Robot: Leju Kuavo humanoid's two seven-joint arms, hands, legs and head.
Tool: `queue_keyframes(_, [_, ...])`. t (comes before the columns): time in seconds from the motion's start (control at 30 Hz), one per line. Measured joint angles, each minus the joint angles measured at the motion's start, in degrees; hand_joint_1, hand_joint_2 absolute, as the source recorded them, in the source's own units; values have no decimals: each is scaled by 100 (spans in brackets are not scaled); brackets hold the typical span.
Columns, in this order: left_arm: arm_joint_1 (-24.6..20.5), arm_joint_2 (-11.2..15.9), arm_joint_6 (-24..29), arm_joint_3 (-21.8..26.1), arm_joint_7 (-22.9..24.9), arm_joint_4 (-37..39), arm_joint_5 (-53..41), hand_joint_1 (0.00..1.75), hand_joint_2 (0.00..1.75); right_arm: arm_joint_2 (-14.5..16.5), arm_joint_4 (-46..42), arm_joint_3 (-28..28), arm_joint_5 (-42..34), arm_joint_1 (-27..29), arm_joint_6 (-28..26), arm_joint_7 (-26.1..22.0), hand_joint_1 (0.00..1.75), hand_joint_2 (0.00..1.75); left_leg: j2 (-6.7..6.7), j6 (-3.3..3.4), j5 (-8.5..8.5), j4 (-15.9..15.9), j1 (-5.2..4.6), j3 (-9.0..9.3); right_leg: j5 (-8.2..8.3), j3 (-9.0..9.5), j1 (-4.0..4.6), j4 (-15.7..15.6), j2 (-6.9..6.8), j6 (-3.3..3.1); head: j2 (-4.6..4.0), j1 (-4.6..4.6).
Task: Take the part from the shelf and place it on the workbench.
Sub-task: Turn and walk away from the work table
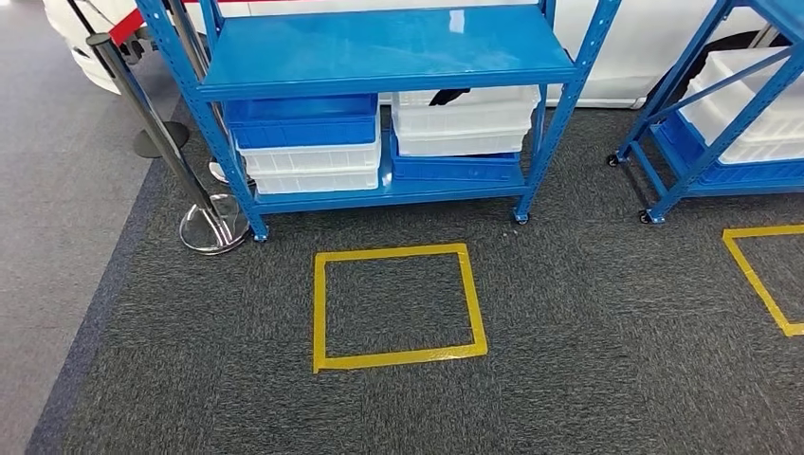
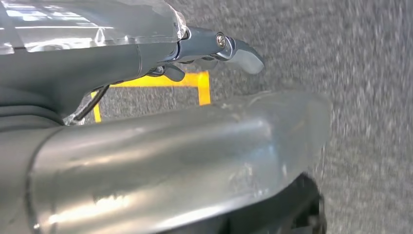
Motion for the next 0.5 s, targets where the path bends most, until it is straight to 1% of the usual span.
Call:
queue_keyframes(0.03, [1, -2, 10, 2, 0, 0, 2, 0, 0, 0, -1, -11, -7, -3, -17, -13, 0, 0, -40, 38, 20, -32, 16, 10, -106, -56, -12, 144, 144, 25, 1, 10])
queue_keyframes(0.07, [-6, -3, 16, 2, 0, 0, 5, 0, 0, -1, -1, -21, -8, 2, -29, -21, 0, 0, -74, 68, 35, -53, 29, 23, -265, -177, -31, 406, 326, 45, 1, 24])
queue_keyframes(0.1, [-16, -4, 20, 2, 0, 0, 9, 0, 0, -1, -1, -32, -8, 11, -34, -25, 0, 0, -110, 89, 37, -58, 27, 14, -452, -362, -39, 772, 489, 58, 0, 37])
queue_keyframes(0.13, [-24, -6, 23, 2, 0, 0, 12, 0, 0, -1, -1, -43, -8, 20, -35, -26, 0, 0, -152, 102, 37, -57, 25, 8, -611, -575, -46, 1171, 580, 68, 0, 43])
queue_keyframes(0.17, [-27, -7, 22, 2, 0, 0, 15, 0, 0, -1, -1, -52, -8, 28, -35, -26, 0, 0, -197, 108, 33, -56, 25, 10, -675, -745, -51, 1462, 616, 81, 0, 44])
queue_keyframes(0.2, [-26, -8, 22, 2, 0, 0, 15, 0, 0, -1, -1, -61, -8, 33, -35, -26, 0, 0, -242, 107, 26, -55, 25, 19, -624, -835, -57, 1567, 628, 90, 0, 45])
queue_keyframes(0.23, [-23, -9, 23, 2, 0, 0, 15, 0, 0, -1, -1, -68, -8, 38, -35, -26, 0, 0, -286, 98, 17, -52, 27, 36, -450, -811, -66, 1434, 631, 93, 0, 47])
queue_keyframes(0.3, [-19, -14, 23, 2, 0, 0, 15, 0, 0, -1, -1, -73, -8, 45, -35, -26, 0, 0, -348, 60, -16, -36, 30, 65, 19, -529, -89, 695, 638, 84, -1, 50])
queue_keyframes(0.33, [-21, -16, 22, 3, 0, 0, 15, 0, 0, -1, -1, -76, -8, 45, -32, -27, 0, 0, -370, 28, -40, -11, 21, 65, 171, -395, -88, 353, 647, 71, -1, 51])
queue_keyframes(0.37, [-21, -17, 19, 3, 1, 0, 15, 0, 0, -1, -1, -79, -8, 43, -27, -28, 0, 0, -383, -7, -59, 8, 13, 57, 242, -317, -80, 138, 657, 54, -1, 50])
queue_keyframes(0.4, [-20, -17, 14, 4, 1, 0, 15, 0, 0, -1, -1, -81, -8, 41, -20, -30, 0, 0, -391, -43, -73, 20, 4, 43, 242, -295, -67, 56, 666, 31, -1, 50])
queue_keyframes(0.43, [-20, -16, 7, 5, 2, 0, 15, 0, 0, -1, -1, -83, -8, 36, -10, -32, 0, 0, -397, -78, -82, 24, -1, 44, 230, -298, -53, 46, 669, 3, 0, 48])
queue_keyframes(0.5, [-18, -15, -8, 6, 4, 0, 15, 0, 0, -1, -1, -85, -8, 37, 11, -32, 0, 0, -391, -142, -120, 62, 15, 44, 237, -278, -65, 22, 660, -70, 0, 47])
